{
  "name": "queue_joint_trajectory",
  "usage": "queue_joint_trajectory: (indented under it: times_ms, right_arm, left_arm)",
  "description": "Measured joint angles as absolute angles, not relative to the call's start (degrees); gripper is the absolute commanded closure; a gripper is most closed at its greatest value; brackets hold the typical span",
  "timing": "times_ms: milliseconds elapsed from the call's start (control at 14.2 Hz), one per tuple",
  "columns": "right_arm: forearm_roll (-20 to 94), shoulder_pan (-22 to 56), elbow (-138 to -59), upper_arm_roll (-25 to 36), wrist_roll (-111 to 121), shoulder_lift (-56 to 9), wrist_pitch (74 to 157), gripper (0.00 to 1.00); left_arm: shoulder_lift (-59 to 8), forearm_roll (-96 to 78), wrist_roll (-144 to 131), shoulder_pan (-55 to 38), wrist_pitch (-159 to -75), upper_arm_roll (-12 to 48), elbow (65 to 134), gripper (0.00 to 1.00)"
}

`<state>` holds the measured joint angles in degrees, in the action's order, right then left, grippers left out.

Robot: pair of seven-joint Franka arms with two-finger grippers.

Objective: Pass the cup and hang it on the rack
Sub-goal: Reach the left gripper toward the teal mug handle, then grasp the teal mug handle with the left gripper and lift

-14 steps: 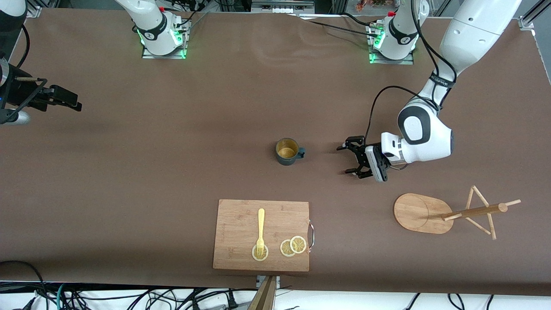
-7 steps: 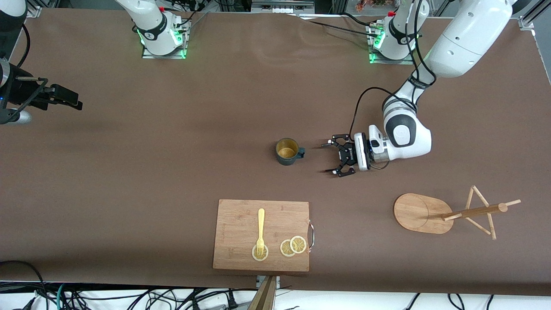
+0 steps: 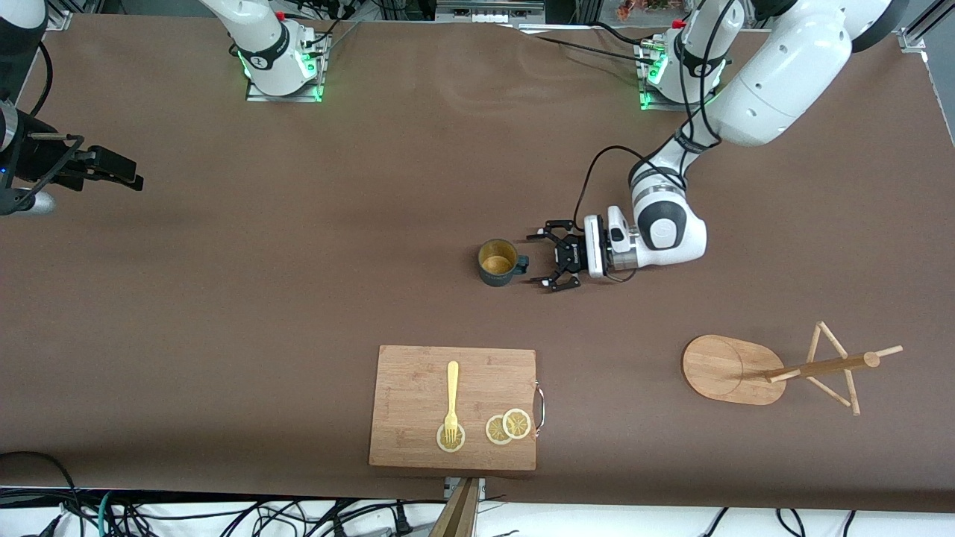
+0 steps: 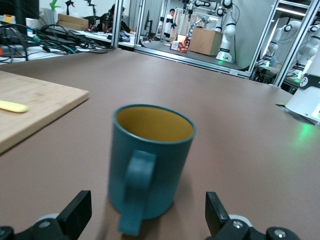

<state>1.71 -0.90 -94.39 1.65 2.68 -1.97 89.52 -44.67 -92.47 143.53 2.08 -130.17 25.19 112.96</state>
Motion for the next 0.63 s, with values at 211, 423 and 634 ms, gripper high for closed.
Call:
queue_joint_trajectory:
  times_ms: [211, 423, 634]
  right_arm:
    - [1.72, -0.92, -94.39, 1.66, 2.64, -1.99, 89.56, 0.0]
    - [1.73, -0.9, -94.05, 1.68, 2.63, -2.29, 89.61, 0.0]
    - [1.74, -0.83, -93.6, 1.64, 2.71, -2.52, 89.4, 0.0]
  left_arm:
    - [-45.88, -92.5, 144.44, 1.31, -130.17, 25.2, 111.49, 0.0]
    - [-46.55, -92.51, 144.47, 0.99, -130.17, 25.2, 110.62, 0.21]
    - [-47.2, -92.52, 144.52, 0.64, -130.17, 25.2, 110.02, 0.56]
